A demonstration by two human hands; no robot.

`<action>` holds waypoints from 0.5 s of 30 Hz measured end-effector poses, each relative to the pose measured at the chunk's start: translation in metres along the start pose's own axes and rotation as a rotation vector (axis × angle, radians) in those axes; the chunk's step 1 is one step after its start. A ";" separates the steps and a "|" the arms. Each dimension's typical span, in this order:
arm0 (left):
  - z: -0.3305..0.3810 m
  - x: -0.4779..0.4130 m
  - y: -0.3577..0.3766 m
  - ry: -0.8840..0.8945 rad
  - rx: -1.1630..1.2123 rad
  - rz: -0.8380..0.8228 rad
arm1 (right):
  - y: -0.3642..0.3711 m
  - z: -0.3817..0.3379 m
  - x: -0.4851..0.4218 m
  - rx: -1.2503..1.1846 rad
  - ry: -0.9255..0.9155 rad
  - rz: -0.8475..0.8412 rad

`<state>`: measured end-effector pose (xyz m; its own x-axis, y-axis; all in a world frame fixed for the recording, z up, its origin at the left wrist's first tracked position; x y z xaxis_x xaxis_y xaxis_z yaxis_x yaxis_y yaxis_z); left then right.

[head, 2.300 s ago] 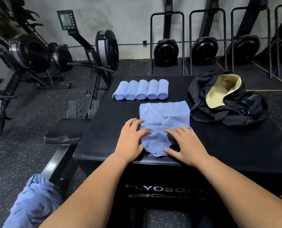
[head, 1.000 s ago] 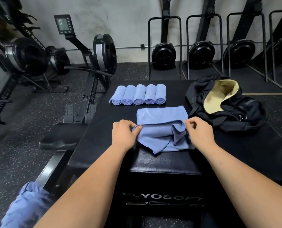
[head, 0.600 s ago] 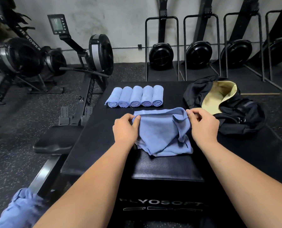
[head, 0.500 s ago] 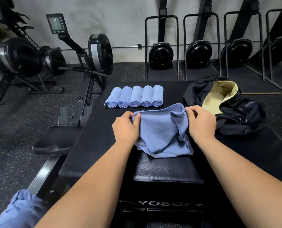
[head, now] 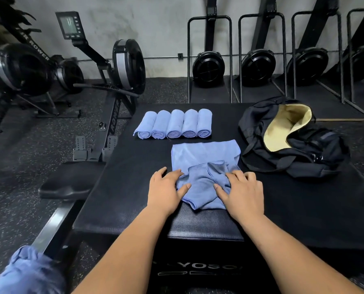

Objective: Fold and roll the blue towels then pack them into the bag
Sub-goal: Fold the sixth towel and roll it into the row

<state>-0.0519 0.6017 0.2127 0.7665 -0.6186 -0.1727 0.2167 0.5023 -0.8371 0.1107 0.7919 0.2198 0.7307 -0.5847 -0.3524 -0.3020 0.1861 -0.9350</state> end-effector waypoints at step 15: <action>-0.013 0.082 -0.027 0.047 0.032 -0.065 | -0.041 -0.005 0.083 0.039 -0.032 -0.020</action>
<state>-0.0029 0.5295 0.2139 0.7208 -0.6782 -0.1431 0.2854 0.4786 -0.8304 0.1808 0.7312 0.2291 0.7555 -0.5635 -0.3342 -0.2637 0.2053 -0.9425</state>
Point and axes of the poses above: each hand's wrist, its own x-axis away from the middle knuckle, its own y-axis out of the palm, z = x × y, the point moved 2 cm from there along -x, towards the middle knuckle, and after that the axes turned 3 degrees about x, right-handed, at the moved point
